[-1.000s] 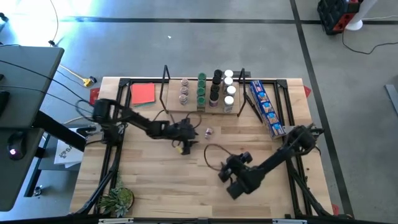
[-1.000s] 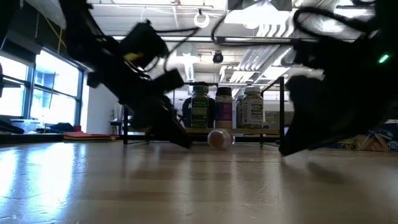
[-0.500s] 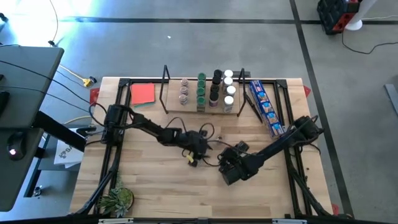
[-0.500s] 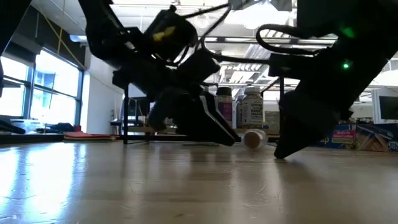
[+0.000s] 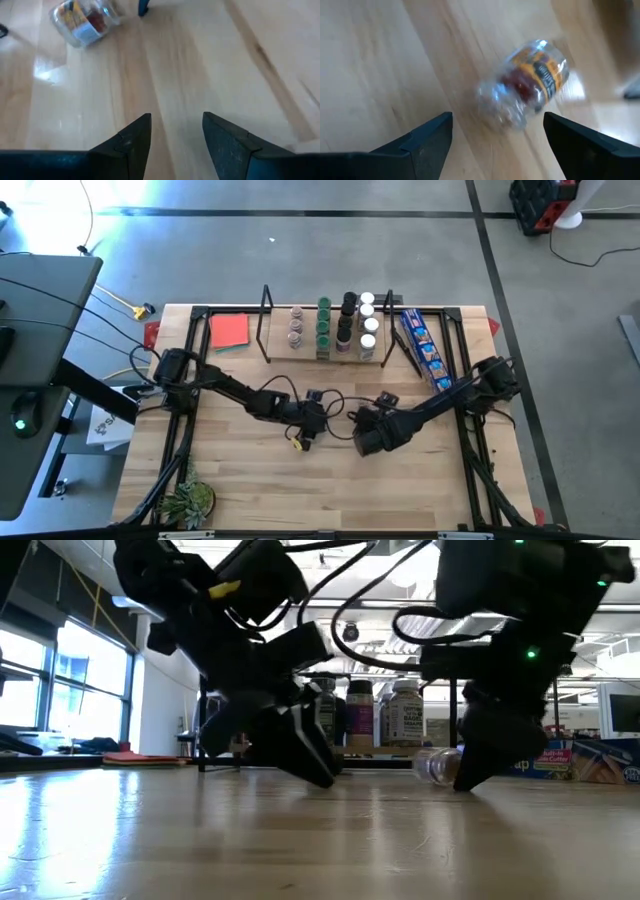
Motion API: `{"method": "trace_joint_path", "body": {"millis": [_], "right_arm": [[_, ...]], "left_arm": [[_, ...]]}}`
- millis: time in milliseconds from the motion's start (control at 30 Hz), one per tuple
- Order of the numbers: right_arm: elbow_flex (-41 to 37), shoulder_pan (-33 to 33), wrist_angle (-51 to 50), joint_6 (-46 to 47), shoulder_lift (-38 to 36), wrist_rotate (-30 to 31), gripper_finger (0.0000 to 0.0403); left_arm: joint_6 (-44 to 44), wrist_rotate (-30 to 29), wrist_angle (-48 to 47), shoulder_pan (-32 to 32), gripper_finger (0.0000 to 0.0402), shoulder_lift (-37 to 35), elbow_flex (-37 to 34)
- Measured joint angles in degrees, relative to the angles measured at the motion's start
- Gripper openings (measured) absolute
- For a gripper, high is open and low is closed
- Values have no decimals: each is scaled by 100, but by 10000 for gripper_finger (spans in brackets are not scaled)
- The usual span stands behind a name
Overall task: Shelf spices
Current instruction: Put the brown seasoning bottle on the shelf aligned with the other brown seasoning bottles
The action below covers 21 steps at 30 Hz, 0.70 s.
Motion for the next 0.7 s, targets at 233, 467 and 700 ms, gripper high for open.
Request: {"method": "trace_joint_path", "body": {"millis": [233,467,700], "right_arm": [[642,-110,-23,-1151,84,17,311],[447,310,-25,10,-154,399,312],[-795,231,1807,94,-265,541,312]], "left_arm": [[-104,-91,-530,-219,174,-281,7],[-113,-470,-761,-446,174,-408,9],[-317,-427,-758,-409,174,-347,5]]}}
